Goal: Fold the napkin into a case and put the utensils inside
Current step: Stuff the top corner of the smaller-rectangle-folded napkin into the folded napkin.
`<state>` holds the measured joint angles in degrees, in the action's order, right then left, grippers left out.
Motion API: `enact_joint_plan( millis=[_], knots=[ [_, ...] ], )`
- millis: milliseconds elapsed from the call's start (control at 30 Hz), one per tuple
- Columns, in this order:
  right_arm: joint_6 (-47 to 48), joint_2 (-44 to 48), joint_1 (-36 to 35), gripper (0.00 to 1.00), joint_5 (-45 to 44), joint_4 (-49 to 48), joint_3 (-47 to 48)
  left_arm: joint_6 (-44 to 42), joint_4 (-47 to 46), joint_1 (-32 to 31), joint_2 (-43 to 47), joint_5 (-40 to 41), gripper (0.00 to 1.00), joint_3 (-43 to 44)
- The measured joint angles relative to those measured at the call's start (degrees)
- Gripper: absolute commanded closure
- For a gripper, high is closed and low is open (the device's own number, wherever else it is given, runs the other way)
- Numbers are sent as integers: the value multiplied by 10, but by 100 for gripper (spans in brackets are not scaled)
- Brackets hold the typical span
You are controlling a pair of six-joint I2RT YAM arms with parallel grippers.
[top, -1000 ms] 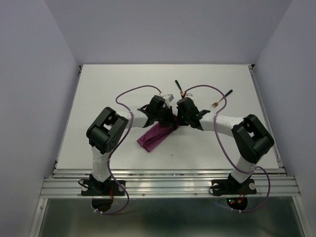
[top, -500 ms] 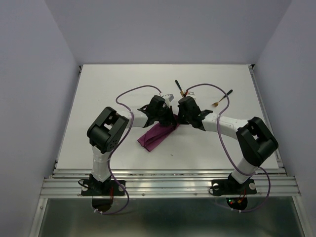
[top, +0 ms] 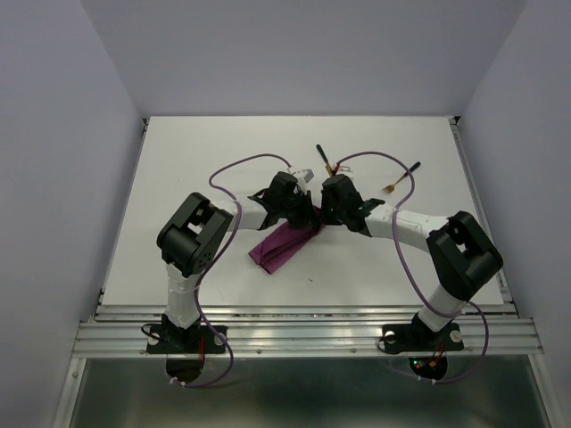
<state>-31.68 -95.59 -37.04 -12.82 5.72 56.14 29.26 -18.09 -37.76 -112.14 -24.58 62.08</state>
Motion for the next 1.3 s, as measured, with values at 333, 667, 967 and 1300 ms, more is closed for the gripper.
enact_joint_plan(
  millis=[333, 667, 967, 1300],
  knots=[
    [0, -16, 2, 76, 1, -1, 0, 2, -2, 1, -4, -3, 100, 0],
    [-1, -26, 3, 99, -2, -1, 0, 3, -5, 3, -5, -9, 100, 0],
    [-1, 4, 3, 99, 24, -3, -5, 13, -25, 4, -17, -22, 100, 0],
    [-3, 7, 3, 99, 48, -4, -9, 17, -27, 4, -19, -29, 100, 1]
  ],
)
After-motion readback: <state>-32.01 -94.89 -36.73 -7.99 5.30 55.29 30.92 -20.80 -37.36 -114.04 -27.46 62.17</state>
